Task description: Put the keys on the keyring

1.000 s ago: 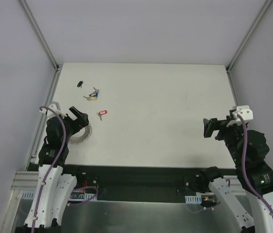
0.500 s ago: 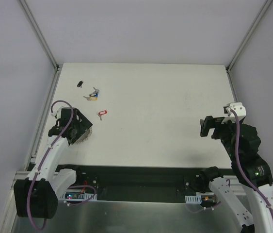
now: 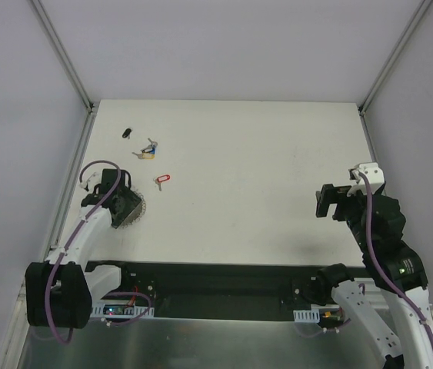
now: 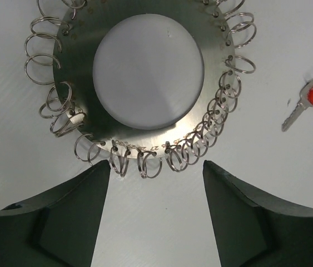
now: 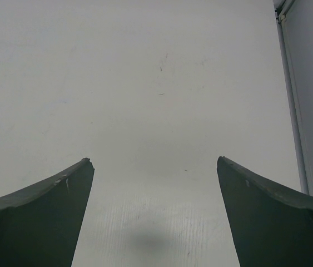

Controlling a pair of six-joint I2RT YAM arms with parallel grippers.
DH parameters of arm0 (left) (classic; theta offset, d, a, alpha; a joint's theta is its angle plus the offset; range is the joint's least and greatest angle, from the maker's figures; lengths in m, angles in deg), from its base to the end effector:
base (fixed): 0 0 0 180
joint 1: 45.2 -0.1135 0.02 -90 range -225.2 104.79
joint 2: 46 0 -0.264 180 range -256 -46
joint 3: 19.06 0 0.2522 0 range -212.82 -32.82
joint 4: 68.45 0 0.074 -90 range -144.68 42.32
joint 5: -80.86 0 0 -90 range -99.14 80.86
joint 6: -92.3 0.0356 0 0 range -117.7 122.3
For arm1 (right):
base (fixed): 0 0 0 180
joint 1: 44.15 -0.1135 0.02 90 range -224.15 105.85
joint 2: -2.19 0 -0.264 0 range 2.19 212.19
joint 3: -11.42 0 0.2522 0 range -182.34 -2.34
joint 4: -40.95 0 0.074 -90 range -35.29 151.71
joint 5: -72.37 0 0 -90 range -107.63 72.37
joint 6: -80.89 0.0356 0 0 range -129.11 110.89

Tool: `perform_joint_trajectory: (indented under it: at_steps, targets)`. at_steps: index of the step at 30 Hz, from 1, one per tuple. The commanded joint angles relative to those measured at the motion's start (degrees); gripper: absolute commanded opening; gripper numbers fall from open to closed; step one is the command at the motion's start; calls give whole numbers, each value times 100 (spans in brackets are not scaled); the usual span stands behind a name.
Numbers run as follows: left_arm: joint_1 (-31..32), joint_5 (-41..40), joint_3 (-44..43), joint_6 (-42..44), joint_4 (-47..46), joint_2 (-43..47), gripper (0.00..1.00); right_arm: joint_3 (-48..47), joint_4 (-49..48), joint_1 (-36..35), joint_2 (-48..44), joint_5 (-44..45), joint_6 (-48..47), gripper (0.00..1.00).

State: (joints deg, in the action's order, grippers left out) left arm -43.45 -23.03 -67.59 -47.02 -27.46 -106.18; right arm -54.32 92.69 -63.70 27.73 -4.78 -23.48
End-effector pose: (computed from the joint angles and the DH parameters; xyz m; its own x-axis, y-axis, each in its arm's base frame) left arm 0.2018 0.0024 0.2053 -0.4299 -0.7234 -0.5402 -0.6781 0.6538 -0.3358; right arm 0.0789 0.0196 0.3684 -0.1526 -0.3110 -0.9381 -0.1639 0.9440 -0.2863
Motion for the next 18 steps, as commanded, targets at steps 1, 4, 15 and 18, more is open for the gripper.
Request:
perform_joint_trajectory:
  at_steps: [1,4,15,18]
  targets:
    - [-35,-255,-197,-289,301,-318,66,31,-220,-75,74,149,-57,96]
    - [-44,-246,-276,-289,319,-590,59,39,-220,-101,74,157,-75,96]
    - [-35,87,-444,-218,459,-1382,29,13,-177,-137,48,105,-101,96]
    - [-44,219,-479,-139,547,-1479,24,13,-168,-145,-5,105,-110,96]
